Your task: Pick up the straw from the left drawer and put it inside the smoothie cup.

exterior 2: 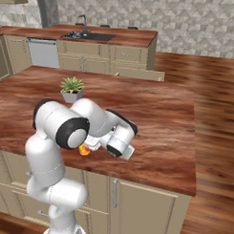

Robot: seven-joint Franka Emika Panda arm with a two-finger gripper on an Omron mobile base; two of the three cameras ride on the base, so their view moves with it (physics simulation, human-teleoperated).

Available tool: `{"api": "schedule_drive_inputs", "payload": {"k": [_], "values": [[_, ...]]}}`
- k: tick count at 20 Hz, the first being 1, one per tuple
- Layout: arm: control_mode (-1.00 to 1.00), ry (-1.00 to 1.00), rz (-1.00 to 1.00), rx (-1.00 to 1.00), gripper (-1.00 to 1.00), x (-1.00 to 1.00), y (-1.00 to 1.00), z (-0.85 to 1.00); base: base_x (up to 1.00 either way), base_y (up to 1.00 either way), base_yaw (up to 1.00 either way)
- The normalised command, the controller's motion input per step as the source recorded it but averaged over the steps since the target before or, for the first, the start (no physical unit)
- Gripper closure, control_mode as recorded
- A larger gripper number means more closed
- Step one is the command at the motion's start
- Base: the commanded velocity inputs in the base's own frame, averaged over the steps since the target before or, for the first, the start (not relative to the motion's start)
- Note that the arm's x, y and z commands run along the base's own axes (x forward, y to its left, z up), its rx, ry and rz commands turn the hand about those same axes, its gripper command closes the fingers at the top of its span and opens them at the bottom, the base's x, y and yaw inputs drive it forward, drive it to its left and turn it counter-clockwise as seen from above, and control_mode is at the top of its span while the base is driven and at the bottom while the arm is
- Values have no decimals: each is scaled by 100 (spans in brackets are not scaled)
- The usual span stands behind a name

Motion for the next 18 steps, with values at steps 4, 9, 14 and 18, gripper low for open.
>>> {"api": "schedule_drive_inputs", "payload": {"k": [4, 9, 14, 18], "values": [[-100, -5, 0, -9, -100, -30, 7, 0, 0, 0, 0], [-100, -2, 0, -8, -100, -16, 1, 10, 0, 0, 0], [-100, 0, 0, -6, -100, -12, 0, 32, 0, 0, 0], [-100, 0, 0, -9, -100, -26, 0, 50, 0, 0, 0]]}}
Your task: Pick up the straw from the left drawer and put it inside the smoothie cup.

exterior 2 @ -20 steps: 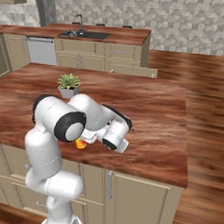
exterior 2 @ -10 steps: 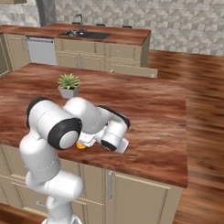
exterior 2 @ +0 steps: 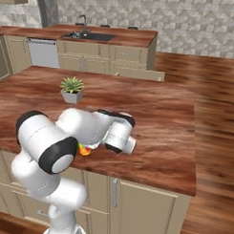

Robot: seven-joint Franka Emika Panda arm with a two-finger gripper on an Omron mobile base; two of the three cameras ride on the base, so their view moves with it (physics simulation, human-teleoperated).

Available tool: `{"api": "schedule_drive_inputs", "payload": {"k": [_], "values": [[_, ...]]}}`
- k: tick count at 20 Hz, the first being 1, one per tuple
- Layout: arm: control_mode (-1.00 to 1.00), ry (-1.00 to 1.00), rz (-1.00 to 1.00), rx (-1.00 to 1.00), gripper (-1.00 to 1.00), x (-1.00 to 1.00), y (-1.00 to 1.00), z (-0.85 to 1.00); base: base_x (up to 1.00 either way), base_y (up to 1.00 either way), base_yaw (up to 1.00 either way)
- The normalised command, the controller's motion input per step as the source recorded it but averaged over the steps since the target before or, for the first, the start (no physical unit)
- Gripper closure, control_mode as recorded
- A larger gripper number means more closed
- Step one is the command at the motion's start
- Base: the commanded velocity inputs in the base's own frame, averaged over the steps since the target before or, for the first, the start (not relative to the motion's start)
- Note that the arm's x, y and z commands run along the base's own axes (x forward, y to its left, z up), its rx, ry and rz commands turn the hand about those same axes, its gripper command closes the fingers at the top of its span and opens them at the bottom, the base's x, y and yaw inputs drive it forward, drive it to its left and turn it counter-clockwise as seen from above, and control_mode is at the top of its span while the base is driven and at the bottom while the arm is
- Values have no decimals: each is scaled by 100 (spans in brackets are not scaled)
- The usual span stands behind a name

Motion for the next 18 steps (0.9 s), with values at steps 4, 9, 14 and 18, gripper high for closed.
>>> {"api": "schedule_drive_inputs", "payload": {"k": [4, 9, 14, 18], "values": [[-100, 0, 0, -11, -100, -49, 0, 45, 0, 0, 0], [-100, -2, -3, -12, -100, -70, 0, 47, 0, 0, 0], [-100, -10, -4, -16, -100, -81, 4, 65, 0, 0, 0], [-100, -10, -3, -18, -100, -72, 12, 73, 0, 0, 0]]}}
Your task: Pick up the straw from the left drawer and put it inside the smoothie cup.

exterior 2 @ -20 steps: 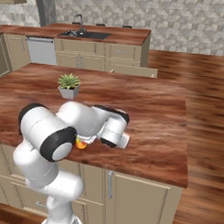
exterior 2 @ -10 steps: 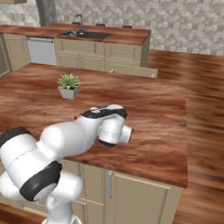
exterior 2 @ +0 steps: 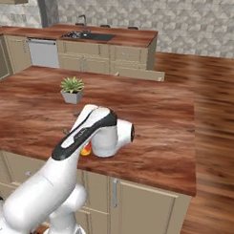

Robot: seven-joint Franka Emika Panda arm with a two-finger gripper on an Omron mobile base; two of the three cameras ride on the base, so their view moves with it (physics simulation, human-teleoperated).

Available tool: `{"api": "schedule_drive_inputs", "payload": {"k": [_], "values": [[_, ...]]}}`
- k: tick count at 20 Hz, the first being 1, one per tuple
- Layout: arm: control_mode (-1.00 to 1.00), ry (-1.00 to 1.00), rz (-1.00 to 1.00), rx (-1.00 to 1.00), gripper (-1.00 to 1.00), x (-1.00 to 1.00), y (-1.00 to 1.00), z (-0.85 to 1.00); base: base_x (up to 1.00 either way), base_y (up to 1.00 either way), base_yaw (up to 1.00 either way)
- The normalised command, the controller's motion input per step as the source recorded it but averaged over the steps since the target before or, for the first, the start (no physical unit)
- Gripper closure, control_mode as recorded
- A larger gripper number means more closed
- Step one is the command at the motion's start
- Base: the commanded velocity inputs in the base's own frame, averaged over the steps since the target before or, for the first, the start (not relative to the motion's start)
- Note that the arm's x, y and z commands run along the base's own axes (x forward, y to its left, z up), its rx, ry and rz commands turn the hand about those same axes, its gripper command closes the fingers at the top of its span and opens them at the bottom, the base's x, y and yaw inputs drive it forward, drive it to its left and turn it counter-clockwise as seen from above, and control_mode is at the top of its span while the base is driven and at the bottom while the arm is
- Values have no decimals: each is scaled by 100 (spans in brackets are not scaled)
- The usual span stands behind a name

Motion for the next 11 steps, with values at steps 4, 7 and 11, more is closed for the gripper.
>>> {"api": "schedule_drive_inputs", "payload": {"k": [4, 7, 11], "values": [[-100, -10, -4, -17, -100, -62, 14, 64, 0, 0, 0], [-100, -13, -8, -10, -100, -40, 3, 33, 0, 0, 0], [-100, -17, -10, -7, -100, -34, 1, 24, 0, 0, 0]]}}
